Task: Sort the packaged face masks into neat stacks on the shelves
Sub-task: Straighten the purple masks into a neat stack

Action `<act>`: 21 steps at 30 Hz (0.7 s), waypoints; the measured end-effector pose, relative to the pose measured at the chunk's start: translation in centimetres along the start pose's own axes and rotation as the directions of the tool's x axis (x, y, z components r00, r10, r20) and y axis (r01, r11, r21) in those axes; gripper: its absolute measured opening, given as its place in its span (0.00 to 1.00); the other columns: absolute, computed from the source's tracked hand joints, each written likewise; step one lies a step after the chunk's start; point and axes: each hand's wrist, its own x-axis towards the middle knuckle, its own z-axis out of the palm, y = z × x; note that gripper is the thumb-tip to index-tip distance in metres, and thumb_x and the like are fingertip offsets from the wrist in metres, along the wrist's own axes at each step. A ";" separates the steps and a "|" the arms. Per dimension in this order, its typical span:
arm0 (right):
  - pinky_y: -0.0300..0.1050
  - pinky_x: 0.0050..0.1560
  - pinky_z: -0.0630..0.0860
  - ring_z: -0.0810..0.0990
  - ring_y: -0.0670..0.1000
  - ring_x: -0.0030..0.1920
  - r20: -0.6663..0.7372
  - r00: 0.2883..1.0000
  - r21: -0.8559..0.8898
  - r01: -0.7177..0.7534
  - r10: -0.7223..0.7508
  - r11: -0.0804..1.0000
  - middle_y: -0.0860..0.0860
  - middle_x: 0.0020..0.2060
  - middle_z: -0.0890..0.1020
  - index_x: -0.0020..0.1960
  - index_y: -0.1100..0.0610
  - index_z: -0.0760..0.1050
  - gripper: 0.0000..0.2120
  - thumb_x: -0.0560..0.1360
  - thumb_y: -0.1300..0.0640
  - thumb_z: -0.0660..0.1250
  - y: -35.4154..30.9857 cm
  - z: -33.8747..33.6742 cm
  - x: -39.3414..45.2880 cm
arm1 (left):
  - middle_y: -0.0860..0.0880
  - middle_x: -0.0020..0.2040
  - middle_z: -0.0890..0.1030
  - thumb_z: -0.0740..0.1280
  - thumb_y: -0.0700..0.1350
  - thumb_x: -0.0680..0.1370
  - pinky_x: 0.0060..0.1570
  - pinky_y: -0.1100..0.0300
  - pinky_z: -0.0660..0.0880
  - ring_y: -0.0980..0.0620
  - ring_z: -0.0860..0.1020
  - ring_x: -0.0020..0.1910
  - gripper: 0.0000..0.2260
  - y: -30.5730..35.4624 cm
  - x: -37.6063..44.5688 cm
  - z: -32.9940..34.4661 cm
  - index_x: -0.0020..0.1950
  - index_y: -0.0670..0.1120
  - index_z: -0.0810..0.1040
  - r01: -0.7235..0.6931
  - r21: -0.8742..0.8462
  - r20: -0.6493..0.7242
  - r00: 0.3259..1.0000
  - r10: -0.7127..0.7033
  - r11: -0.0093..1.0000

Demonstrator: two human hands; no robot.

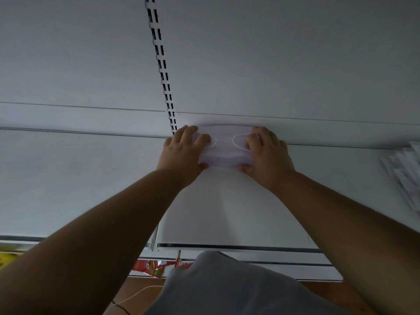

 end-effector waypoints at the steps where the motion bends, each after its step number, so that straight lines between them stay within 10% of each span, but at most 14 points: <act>1: 0.62 0.57 0.73 0.70 0.65 0.68 0.008 1.000 0.004 -0.006 0.006 1.000 0.62 0.68 0.71 0.59 0.59 0.72 0.35 0.60 0.44 0.80 0.0 0.1 0.0 | 0.43 0.75 0.65 0.75 0.57 0.70 0.68 0.42 0.67 0.40 0.62 0.75 0.32 0.0 -0.1 0.1 0.70 0.55 0.67 0.004 -0.001 0.006 1.000 -0.004 1.000; 10: 0.61 0.68 0.67 0.62 0.64 0.75 -0.016 0.992 0.189 -0.120 0.126 0.975 0.62 0.75 0.62 0.73 0.58 0.65 0.49 0.59 0.40 0.80 0.4 1.0 -0.6 | 0.42 0.79 0.57 0.79 0.58 0.66 0.72 0.43 0.64 0.39 0.58 0.77 0.43 0.5 -0.7 0.3 0.76 0.52 0.62 0.170 -0.203 -0.010 0.984 -0.176 0.964; 16: 0.44 0.65 0.66 0.72 0.52 0.66 0.250 0.777 0.760 -0.528 0.578 0.380 0.52 0.67 0.72 0.73 0.53 0.65 0.36 0.72 0.33 0.64 0.0 1.4 -2.3 | 0.47 0.74 0.69 0.64 0.58 0.80 0.70 0.52 0.65 0.47 0.68 0.73 0.28 1.7 -1.9 -0.3 0.77 0.49 0.64 0.468 -0.860 0.285 0.771 -0.570 0.204; 21: 0.43 0.64 0.66 0.73 0.49 0.61 0.335 0.749 0.839 -0.513 0.572 0.182 0.47 0.61 0.75 0.70 0.55 0.69 0.26 0.79 0.41 0.60 -0.2 1.9 -0.9 | 0.52 0.77 0.66 0.60 0.56 0.83 0.76 0.54 0.59 0.52 0.65 0.75 0.25 2.1 -1.2 -0.1 0.79 0.52 0.62 0.454 -0.888 0.346 0.767 -0.541 0.076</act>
